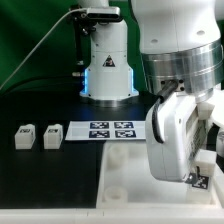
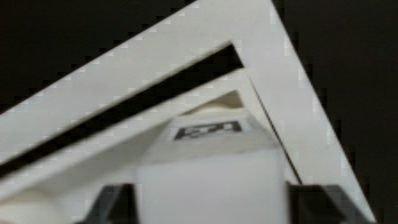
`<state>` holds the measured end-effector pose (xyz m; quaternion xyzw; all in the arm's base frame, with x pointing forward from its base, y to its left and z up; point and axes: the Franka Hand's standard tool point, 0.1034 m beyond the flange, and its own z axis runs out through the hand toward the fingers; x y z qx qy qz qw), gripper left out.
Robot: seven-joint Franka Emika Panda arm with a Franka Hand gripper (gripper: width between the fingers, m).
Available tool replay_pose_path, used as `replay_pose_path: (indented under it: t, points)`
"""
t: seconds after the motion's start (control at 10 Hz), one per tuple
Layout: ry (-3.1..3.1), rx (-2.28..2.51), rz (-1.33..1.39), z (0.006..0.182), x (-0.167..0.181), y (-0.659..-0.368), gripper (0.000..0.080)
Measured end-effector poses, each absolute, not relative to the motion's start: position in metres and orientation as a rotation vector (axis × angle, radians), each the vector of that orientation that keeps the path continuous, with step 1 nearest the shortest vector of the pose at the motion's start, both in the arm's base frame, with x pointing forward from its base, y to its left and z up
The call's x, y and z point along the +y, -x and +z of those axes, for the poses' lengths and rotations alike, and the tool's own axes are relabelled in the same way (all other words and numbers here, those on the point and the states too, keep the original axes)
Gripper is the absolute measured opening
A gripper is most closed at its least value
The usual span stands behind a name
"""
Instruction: Assemble one leg
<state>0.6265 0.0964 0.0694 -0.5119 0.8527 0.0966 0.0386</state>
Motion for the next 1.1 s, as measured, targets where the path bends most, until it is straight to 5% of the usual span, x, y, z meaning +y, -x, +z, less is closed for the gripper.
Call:
replay_pose_path:
  t: [0.1,0.2,0.3,0.4,0.8,1.1]
  points:
    - [1.57,2.616,0.297,0.069,0.096,-0.626,0.0505]
    - [1.576,2.613,0.297,0.069,0.097,-0.626,0.0505]
    - [1.598,2.601,0.301,0.07,0.102,-0.622,0.0614]
    - [1.625,2.581,0.306,0.075,0.105,-0.616,0.0642]
    - [1.695,2.511,0.368,0.112,0.115,-0.61,0.0649]
    - [1.696,2.514,0.363,0.108,0.115,-0.61,0.0649]
